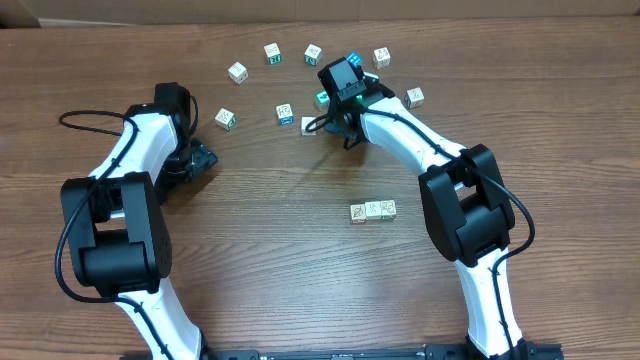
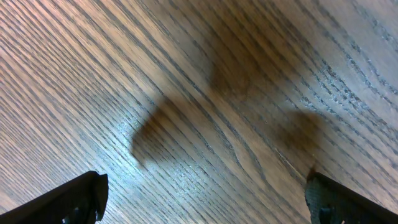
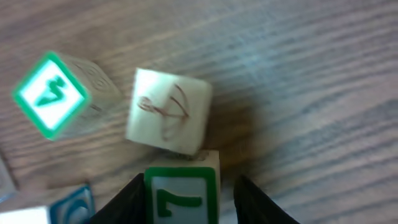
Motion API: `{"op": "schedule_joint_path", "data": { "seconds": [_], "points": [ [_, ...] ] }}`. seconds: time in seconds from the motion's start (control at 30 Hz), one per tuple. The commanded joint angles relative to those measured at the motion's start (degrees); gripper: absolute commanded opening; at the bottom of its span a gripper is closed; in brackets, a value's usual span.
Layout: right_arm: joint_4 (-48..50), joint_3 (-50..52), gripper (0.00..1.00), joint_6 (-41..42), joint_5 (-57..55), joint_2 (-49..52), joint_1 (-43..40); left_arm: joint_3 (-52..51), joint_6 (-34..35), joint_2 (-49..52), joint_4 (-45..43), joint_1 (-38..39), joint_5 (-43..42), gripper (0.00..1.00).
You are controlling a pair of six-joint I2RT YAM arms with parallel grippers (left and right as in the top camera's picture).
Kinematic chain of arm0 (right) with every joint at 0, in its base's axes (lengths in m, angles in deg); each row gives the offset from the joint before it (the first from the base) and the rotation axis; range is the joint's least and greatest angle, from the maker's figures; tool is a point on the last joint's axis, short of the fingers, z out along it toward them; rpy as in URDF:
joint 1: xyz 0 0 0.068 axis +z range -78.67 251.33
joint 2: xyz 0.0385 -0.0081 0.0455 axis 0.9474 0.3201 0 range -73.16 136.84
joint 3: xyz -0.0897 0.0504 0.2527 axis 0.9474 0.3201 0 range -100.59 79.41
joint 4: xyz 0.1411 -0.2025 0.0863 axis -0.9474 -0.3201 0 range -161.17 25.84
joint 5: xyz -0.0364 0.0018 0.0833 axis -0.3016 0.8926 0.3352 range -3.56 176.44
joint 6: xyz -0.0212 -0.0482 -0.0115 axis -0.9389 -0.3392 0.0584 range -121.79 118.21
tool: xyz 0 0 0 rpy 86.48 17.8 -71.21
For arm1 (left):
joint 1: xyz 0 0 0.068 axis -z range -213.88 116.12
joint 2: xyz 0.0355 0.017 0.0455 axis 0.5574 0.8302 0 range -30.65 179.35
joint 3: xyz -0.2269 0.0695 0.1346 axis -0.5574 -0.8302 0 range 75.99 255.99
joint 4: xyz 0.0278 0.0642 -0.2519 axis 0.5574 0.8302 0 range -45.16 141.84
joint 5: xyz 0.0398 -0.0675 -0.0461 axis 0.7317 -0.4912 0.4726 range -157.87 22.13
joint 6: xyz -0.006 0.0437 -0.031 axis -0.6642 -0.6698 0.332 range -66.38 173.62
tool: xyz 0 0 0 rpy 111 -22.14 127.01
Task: Form a horizontal line
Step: 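Lower and close the right gripper on the green '7' block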
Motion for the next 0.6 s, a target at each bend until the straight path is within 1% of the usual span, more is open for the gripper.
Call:
{"op": "schedule_joint_path", "data": {
  "seconds": [0.0, 0.27, 0.43, 0.5, 0.57],
  "points": [
    [-0.83, 0.2, 0.41, -0.35, -1.09, 0.87, -0.83, -0.37, -0.63, -0.11, 0.15, 0.02, 2.27, 0.99],
    [1.46, 0.17, 0.43, -9.27, -1.11, 0.87, -0.9, -0.37, -0.63, -0.11, 0.15, 0.02, 2.29, 0.99],
    [2.1, 0.17, 0.42, -9.22, -1.09, 0.87, -0.9, -0.37, -0.63, -0.11, 0.15, 0.02, 2.29, 0.99],
    [1.9, 0.17, 0.39, -9.22, -1.09, 0.87, -0.9, -0.37, -0.63, -0.11, 0.15, 0.02, 2.29, 1.0],
    [1.11, 0.15, 0.33, -9.27, -1.36, 0.83, -0.9, -0.37, -0.63, -0.11, 0.15, 0.02, 2.29, 0.99]
  ]
}}
